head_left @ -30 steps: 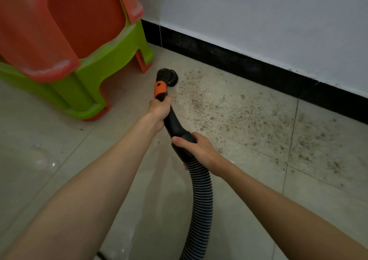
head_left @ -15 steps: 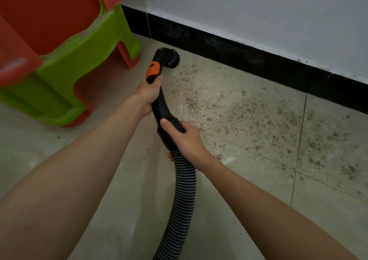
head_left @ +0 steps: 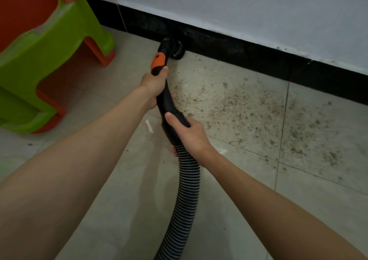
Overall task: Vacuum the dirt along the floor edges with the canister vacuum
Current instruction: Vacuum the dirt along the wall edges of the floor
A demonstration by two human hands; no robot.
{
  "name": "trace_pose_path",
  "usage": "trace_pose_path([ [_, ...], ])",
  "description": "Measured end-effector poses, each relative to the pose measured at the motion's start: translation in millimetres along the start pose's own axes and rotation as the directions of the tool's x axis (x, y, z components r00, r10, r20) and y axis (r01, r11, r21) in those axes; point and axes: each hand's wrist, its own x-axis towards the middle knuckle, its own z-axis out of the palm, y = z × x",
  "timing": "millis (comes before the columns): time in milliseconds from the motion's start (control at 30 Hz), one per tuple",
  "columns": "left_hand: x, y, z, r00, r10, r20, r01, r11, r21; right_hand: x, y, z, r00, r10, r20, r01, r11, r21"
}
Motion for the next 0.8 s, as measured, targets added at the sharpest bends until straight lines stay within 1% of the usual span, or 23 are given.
trace_pose_path([
  [100,-12.2,-5.3,18.0,0.999,-0.011,0.034,0.011,1.000,-0.007,-12.8,7.8,-13.7,0.999,-0.020,-0.050,0.019,1.000,-0.020],
  [233,-29.7,-14.0,41.0,0.991,-0.052,0.125,0.052,0.999,0.003,-29.7,17.8,-31.6,0.993,-0.030,-0.116,0.025,0.999,-0.044],
  [467,-53.6,-22.4,81.1,0.970,-0.062,0.236,0.059,0.998,0.021,-56.9,29.6,-63.1,0.979,-0.024,-0.203,0.017,0.999,-0.033],
  [633,-68.2,-23.4,103.4,0.956,-0.083,0.280,0.072,0.996,0.048,-70.7,32.7,-75.7,0.966,-0.016,-0.257,0.015,1.000,-0.007],
  [800,-65.6,-21.8,99.2,0.959,-0.071,0.273,0.060,0.997,0.049,-69.9,29.7,-67.9,0.964,-0.021,-0.265,0.027,0.999,0.019],
])
